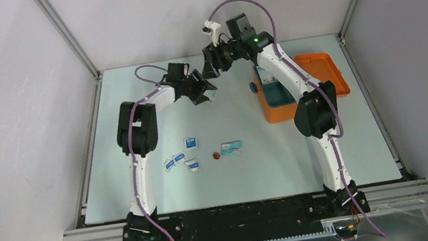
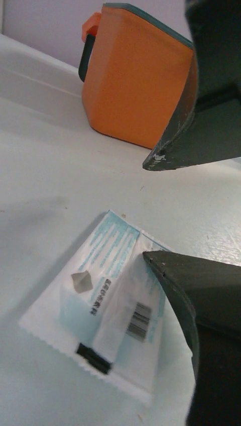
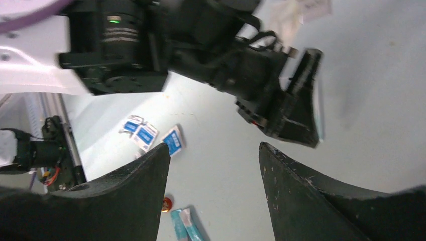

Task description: Organize the medicine kit

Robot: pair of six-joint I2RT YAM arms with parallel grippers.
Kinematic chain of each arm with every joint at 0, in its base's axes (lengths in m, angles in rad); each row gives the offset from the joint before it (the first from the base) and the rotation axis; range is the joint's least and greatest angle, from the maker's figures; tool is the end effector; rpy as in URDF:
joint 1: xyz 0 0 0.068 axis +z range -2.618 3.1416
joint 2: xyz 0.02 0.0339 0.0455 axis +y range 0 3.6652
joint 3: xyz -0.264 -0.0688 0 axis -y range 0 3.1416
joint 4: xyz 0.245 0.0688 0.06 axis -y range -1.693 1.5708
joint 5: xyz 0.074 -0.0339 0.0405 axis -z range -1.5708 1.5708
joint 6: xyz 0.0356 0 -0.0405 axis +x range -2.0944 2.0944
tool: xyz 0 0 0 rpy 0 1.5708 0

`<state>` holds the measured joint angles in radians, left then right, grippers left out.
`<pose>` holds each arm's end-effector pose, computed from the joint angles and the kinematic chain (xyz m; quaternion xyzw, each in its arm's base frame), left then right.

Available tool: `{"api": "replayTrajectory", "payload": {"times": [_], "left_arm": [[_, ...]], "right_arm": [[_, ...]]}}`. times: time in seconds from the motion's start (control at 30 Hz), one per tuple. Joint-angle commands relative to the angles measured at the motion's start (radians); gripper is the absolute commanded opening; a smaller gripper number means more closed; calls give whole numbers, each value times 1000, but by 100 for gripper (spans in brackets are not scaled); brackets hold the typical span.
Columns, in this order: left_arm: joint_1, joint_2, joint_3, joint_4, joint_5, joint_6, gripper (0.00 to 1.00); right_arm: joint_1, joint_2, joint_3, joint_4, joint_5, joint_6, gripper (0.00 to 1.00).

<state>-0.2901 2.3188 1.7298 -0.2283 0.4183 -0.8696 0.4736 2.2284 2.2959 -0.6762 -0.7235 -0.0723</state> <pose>0.4841 -0.1596 0.1431 -0.1867 0.8935 -0.3587 0.1953 0.4381 0.2510 0.3413 -0.3812 0.7543 0.3937 0.3615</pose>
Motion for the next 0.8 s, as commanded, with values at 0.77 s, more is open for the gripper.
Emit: {"api": "replayTrajectory", "payload": {"times": [0.77], "left_arm": [[121, -533, -488, -7, -70, 119, 68]], "right_arm": [[64, 266, 83, 32, 445, 262, 79]]}}
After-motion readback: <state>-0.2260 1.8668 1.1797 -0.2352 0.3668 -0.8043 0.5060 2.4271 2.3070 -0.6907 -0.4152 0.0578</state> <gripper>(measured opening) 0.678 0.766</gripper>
